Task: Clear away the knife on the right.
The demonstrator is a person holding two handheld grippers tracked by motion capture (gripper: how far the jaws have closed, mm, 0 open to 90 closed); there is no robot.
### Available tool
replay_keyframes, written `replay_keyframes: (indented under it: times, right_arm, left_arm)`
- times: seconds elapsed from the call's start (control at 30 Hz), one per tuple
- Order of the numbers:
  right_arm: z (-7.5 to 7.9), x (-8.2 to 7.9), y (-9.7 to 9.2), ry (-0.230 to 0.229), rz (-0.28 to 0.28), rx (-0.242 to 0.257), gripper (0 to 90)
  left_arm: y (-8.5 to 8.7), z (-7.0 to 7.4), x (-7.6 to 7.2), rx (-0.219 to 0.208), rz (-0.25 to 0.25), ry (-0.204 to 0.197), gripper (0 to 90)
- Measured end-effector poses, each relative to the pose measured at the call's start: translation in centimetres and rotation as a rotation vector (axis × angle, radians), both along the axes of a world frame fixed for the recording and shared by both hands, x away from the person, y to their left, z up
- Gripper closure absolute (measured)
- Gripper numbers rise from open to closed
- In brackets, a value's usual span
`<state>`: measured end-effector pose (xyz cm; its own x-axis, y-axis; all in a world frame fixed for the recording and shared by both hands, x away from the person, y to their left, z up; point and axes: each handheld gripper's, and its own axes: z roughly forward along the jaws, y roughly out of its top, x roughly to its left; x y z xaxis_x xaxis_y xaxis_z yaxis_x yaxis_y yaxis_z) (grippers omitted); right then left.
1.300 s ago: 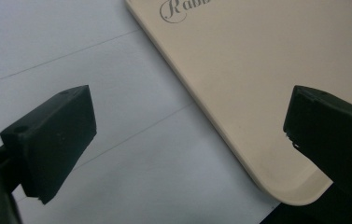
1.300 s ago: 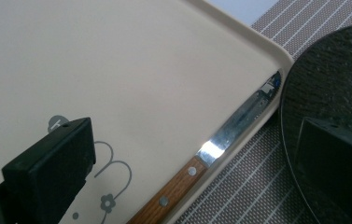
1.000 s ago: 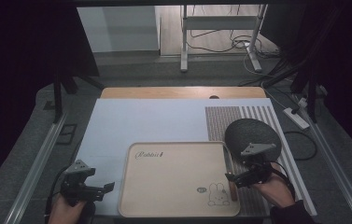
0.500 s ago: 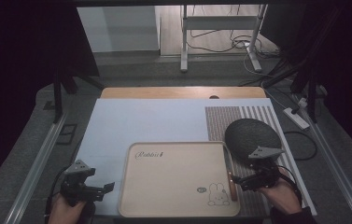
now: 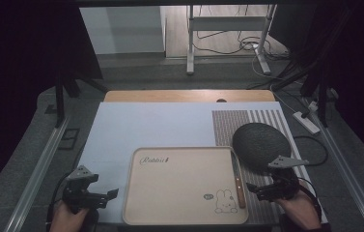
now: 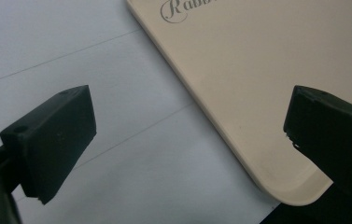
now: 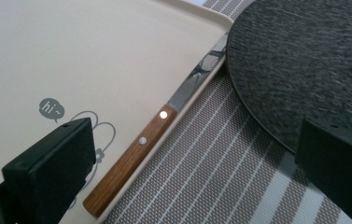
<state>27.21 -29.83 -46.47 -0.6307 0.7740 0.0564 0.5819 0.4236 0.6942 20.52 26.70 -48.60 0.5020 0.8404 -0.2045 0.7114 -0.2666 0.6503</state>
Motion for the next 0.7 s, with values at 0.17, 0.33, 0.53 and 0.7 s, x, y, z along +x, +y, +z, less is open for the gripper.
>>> replay_keyframes:
  times: [0.17, 0.33, 0.53, 0.7]
  right_arm:
    - [0.1, -0.5, -0.6, -0.007, -0.024, 0.003, 0.0]
    - [0.2, -0.9, -1.4, -0.013, -0.052, 0.013, 0.0]
    - [0.3, -1.5, -2.2, -0.021, -0.079, 0.022, 0.0]
    - [0.4, -1.8, -2.6, -0.021, -0.096, 0.025, 0.0]
  left_arm:
    - [0.0, 0.0, 0.0, -0.001, 0.001, 0.001, 2.4]
    - [0.0, 0.0, 0.0, -0.002, 0.003, 0.000, 2.4]
    - [0.1, 0.0, 0.0, -0.004, 0.003, 0.000, 2.3]
    - [0.1, 0.0, 0.0, -0.006, 0.005, -0.001, 2.3]
